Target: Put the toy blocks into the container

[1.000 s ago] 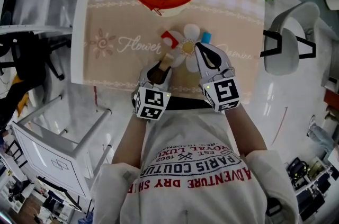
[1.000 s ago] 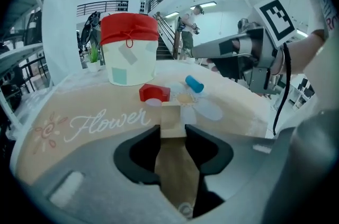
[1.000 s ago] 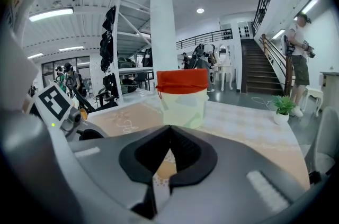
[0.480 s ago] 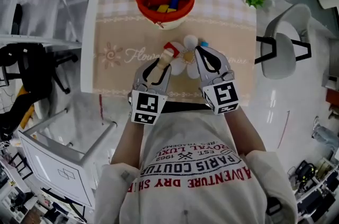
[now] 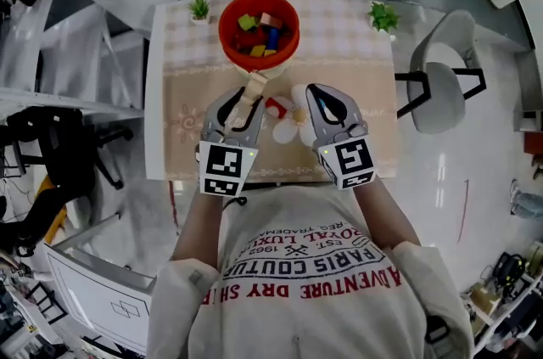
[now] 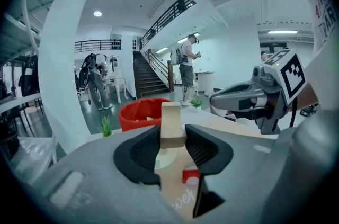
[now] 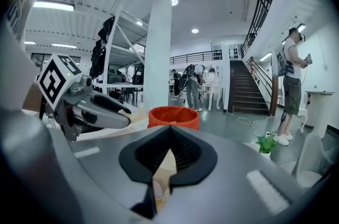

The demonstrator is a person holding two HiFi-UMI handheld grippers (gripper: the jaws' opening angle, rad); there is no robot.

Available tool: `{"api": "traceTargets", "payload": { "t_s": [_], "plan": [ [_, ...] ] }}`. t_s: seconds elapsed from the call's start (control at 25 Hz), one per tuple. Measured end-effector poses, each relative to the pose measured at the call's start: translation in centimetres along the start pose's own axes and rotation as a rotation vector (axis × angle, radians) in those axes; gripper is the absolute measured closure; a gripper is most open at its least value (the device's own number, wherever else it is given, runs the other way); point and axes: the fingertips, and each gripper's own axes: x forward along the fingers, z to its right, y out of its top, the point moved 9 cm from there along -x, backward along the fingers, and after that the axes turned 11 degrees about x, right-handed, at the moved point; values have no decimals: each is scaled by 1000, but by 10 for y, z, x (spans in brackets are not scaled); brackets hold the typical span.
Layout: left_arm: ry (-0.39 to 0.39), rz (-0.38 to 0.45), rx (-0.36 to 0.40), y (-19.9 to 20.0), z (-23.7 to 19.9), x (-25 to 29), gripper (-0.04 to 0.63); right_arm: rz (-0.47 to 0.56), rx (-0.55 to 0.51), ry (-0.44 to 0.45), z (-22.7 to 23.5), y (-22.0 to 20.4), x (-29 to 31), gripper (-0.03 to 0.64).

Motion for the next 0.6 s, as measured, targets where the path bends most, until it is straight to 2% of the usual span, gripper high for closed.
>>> {"api": "traceTargets", "payload": {
  "t_s": [0.32, 0.6],
  "plan": [
    [-6, 59, 74, 31, -49, 25, 440, 38, -15, -66, 1, 21, 9, 617],
    [-33, 26, 84, 30, -76, 63, 440, 30, 3, -120, 12, 22, 16, 617]
  ]
}}
